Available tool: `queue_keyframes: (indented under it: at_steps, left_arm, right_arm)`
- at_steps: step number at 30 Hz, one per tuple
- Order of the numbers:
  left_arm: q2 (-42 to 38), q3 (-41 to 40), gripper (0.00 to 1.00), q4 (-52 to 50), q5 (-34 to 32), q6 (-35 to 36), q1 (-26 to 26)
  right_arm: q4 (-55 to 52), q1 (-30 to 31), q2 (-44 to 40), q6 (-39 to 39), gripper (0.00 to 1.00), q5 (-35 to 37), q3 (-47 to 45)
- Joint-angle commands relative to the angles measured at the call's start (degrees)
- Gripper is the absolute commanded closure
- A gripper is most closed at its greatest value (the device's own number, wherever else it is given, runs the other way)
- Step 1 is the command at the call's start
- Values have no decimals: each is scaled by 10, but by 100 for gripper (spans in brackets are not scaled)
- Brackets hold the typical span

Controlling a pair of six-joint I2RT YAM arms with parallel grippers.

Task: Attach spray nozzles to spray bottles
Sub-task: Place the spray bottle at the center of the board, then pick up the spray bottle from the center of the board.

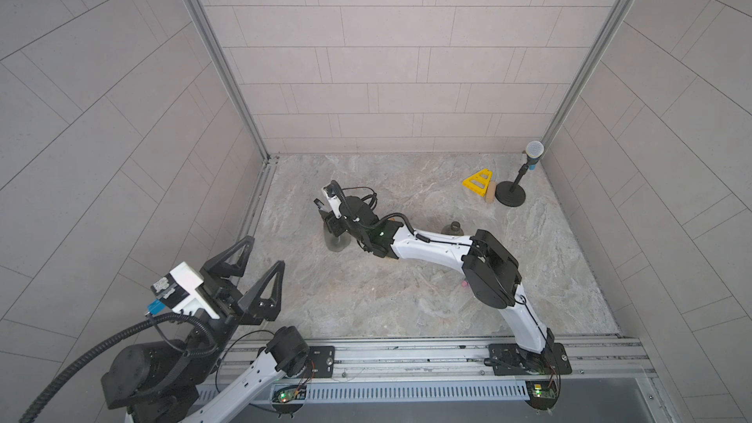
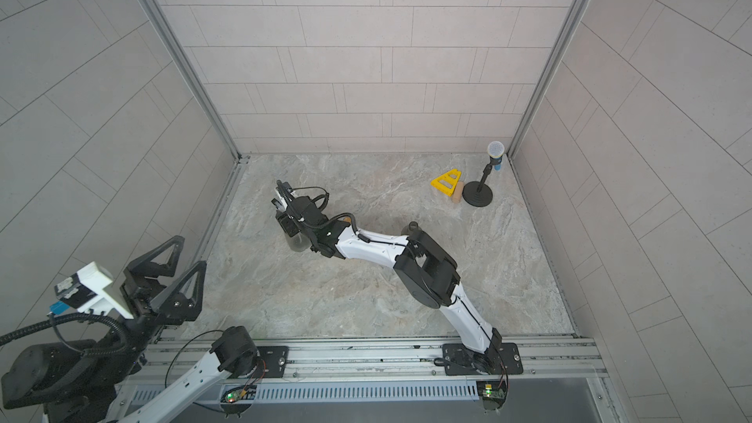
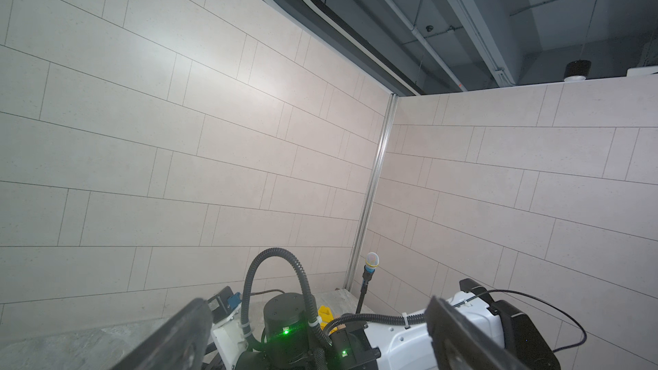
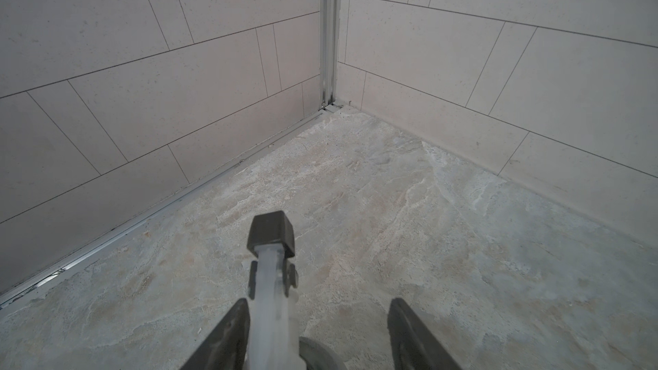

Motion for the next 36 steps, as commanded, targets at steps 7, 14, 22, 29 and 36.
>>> queue_keyframes:
  at_steps: [7, 14, 22, 29, 36]
  left_arm:
    - [6, 10, 0, 0, 0, 6, 0]
    - [6, 13, 0, -6, -1, 4, 0]
    - [14, -6, 0, -30, 1, -9, 0]
    - [21, -32, 0, -31, 14, -27, 0]
    - [29, -48, 0, -28, 19, -37, 0]
  right_arm:
    - [9, 0, -62, -7, 25, 22, -7]
    - [-11, -6, -137, 4, 22, 17, -42]
    - [-191, -55, -284, 63, 20, -9, -141]
    - [-254, -89, -358, 65, 9, 10, -266]
    - [-242, -94, -314, 56, 9, -43, -284]
